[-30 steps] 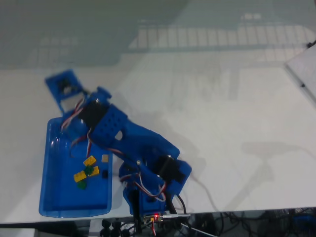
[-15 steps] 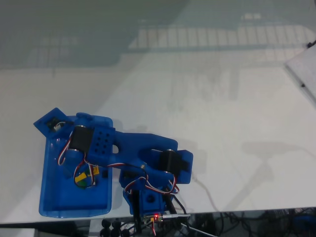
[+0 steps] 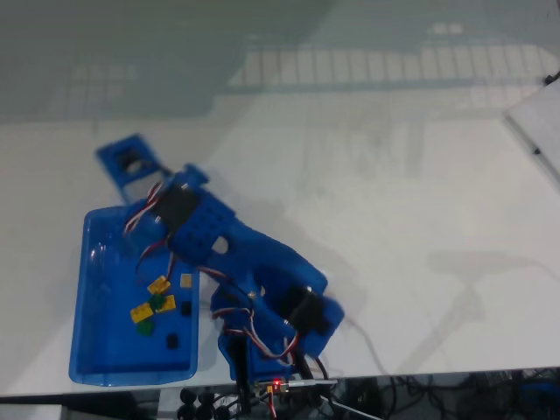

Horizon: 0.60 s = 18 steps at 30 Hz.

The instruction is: Pick up all the lego then put into the bin

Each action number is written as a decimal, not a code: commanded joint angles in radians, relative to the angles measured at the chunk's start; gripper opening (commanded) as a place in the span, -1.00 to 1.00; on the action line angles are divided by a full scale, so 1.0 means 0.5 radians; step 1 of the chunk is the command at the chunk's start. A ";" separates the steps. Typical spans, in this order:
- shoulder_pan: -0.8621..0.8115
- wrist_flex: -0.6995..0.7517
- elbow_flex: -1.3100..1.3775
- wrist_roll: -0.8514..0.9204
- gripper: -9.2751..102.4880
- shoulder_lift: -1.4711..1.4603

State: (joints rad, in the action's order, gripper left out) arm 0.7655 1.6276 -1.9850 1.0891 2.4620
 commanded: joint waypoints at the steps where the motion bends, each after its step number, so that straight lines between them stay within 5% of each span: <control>1: -0.580 -0.218 -0.083 0.242 -0.36 0.110; 8: -1.387 -0.908 -0.825 0.730 -0.68 0.537; 18: -1.822 -1.120 -1.479 0.997 -0.83 1.009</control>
State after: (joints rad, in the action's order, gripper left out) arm -0.1104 1.0861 -2.6967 1.5555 2.9192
